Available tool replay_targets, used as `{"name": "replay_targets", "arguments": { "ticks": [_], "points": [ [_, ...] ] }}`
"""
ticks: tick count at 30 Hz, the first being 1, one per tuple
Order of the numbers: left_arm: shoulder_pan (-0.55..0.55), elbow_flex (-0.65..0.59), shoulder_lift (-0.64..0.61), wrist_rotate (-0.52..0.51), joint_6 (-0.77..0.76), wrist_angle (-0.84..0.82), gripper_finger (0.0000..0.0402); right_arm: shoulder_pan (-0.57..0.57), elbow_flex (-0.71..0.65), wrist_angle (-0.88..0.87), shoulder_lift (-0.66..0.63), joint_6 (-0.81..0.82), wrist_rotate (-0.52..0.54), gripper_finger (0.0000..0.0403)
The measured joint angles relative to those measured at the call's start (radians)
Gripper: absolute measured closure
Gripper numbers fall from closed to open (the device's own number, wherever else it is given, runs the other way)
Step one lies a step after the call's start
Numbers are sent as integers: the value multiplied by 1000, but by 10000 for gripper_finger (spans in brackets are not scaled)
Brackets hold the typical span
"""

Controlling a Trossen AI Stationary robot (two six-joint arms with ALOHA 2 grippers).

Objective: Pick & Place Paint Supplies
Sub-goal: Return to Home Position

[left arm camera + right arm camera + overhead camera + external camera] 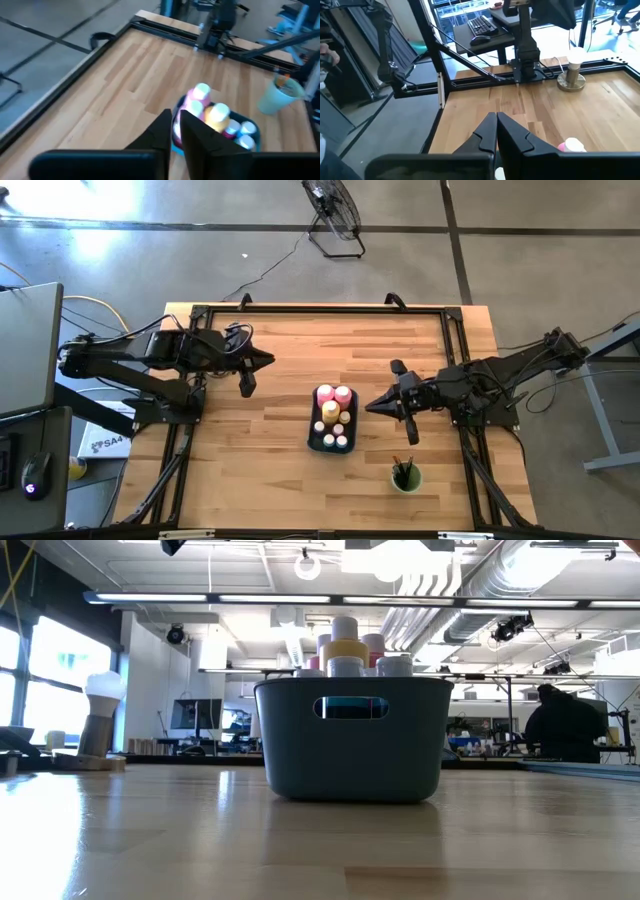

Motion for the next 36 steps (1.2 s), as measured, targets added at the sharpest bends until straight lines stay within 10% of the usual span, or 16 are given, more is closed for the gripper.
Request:
{"name": "replay_targets", "arguments": {
  "ticks": [36],
  "points": [
    [0,0,0,66,86,27,389,1,0,-1,0,-146,-59,400]
  ]
}}
